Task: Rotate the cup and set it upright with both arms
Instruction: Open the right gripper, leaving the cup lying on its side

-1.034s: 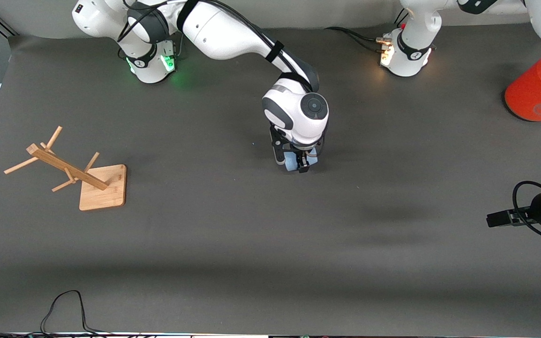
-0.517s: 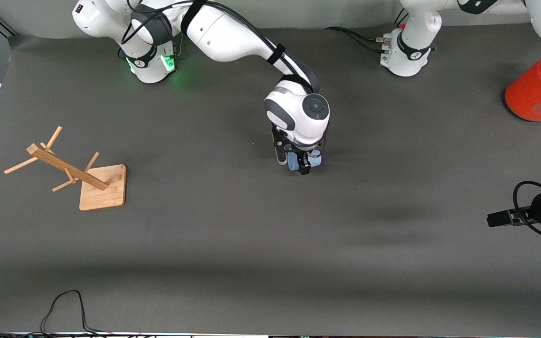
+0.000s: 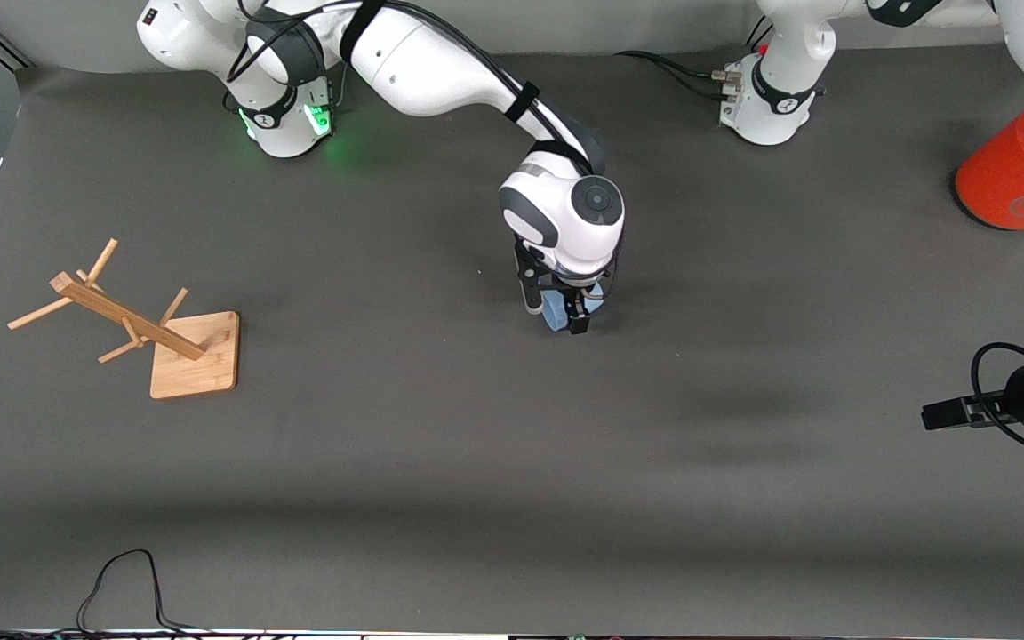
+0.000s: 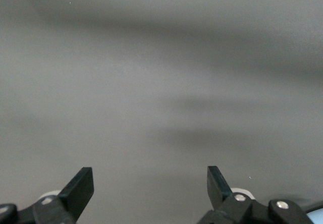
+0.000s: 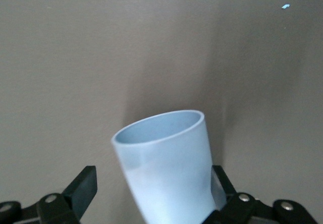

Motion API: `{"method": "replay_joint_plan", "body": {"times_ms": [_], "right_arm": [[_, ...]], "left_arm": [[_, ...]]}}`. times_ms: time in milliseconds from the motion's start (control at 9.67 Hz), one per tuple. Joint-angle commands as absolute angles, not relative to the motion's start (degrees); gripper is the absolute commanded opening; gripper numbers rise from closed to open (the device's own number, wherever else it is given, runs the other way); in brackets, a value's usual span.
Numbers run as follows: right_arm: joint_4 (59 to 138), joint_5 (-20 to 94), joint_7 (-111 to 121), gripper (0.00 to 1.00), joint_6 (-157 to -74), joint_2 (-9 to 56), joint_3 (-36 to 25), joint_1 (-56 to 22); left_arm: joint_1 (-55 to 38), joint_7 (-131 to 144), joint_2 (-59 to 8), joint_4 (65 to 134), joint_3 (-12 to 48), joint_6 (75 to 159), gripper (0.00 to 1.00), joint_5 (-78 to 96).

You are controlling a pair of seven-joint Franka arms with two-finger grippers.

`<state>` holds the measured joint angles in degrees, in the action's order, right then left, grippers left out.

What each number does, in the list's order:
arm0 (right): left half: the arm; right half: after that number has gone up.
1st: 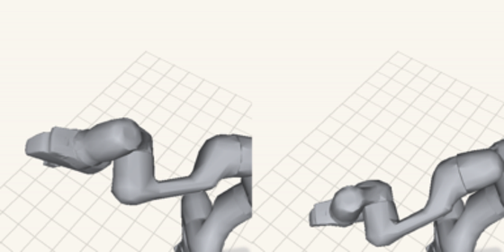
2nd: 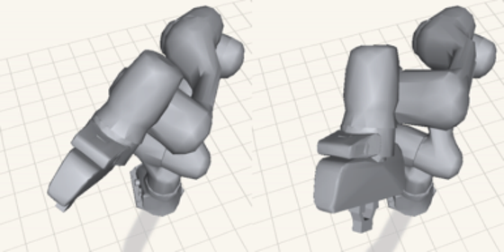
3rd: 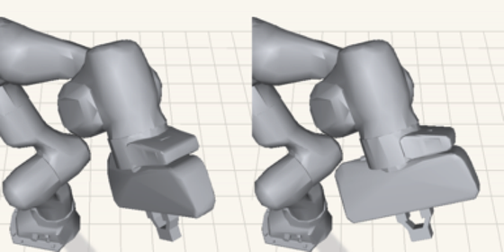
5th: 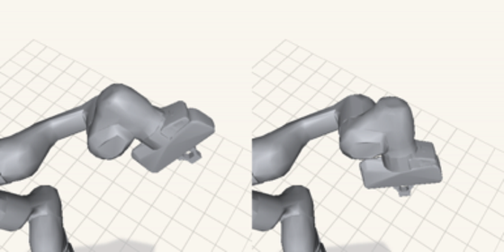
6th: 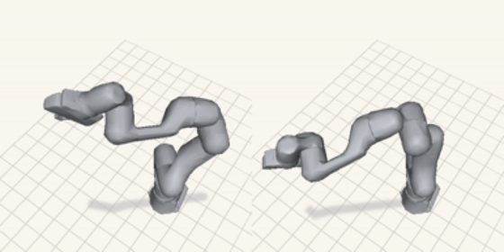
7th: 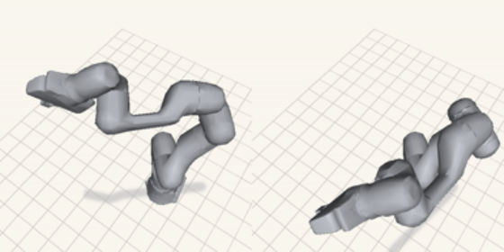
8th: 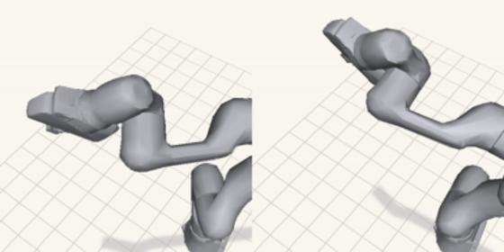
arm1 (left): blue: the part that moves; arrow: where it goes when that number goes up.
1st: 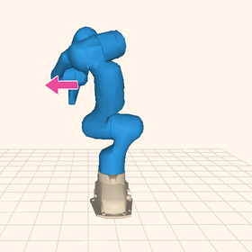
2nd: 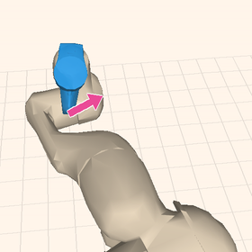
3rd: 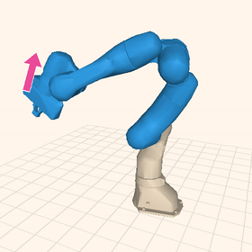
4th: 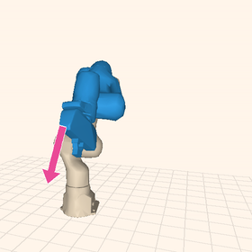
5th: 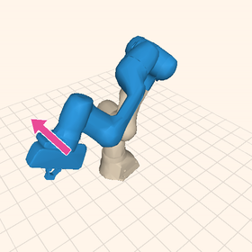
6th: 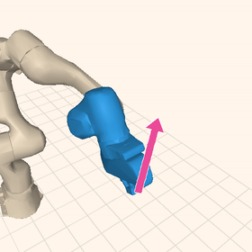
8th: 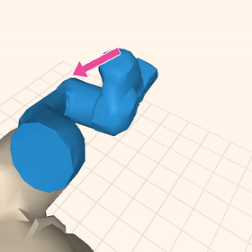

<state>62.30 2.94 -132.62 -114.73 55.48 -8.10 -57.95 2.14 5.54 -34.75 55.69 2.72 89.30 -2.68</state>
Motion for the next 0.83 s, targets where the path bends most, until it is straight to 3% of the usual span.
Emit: {"method": "replay_joint_plan", "body": {"times_ms": [0,310,724], "right_arm": [[62.14,4.21,-133.42,1.0,-106.3,49.77,-7.91,-57.48],[62.23,8.87,-127.73,1.0,-95.41,41.77,-8.0,-54.86],[62.58,9.76,-101.94,1.0,-79.22,30.61,-8.87,-44.85]], "left_arm": [[2.2,5.27,-34.28,55.55,2.64,88.07,1.0,-2.11],[2.2,5.27,-34.28,55.55,2.64,88.07,1.0,-2.11],[2.2,5.27,-34.28,55.55,2.64,88.07,1.0,-2.11]]}}
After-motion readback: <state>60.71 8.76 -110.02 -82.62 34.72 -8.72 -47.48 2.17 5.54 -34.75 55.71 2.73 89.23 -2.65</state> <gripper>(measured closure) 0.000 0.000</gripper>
